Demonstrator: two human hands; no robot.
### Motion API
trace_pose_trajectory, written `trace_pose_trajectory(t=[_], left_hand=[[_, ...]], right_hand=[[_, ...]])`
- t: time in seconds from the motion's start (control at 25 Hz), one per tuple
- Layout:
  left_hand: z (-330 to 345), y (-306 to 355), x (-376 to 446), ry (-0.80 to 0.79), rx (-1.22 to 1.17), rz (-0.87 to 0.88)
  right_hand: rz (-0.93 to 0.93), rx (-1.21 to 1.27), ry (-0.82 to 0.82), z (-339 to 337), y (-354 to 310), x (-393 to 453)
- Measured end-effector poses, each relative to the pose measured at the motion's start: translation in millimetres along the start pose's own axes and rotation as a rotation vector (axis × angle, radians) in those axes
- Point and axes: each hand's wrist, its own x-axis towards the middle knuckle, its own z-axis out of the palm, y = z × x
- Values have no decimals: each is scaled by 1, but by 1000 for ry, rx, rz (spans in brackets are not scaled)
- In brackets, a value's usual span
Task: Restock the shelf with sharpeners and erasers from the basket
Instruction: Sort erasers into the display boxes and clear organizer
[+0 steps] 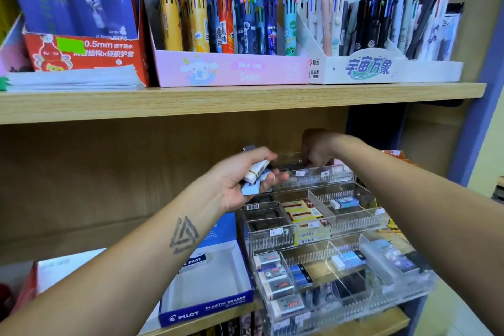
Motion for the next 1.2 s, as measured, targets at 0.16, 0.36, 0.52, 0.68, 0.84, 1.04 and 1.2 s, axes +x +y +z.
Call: trace_pose_trajectory(t=[0.16, 0.36, 0.52, 0.68, 0.84, 1.04, 1.2], left_hand=[[-6, -2, 0, 2, 25, 1], [-9, -3, 0, 12, 33, 18], [-8, -6, -3, 5, 22, 7], [-7, -11, -9, 17, -26, -40], [-2, -16, -13, 50, -94, -18], [6, -24, -3, 276, -165, 221], [13, -29, -2, 384, -215, 283]], right_hand=[[51, 74, -55, -3, -5, 1], [90, 91, 24, 1, -19, -15], [112, 135, 47, 12, -27, -16], [104, 164, 115, 14, -29, -29], [59, 383, 420, 8, -42, -66], [-175, 1376, -64, 8, -67, -148], [-209, 1452, -58, 22, -81, -157]])
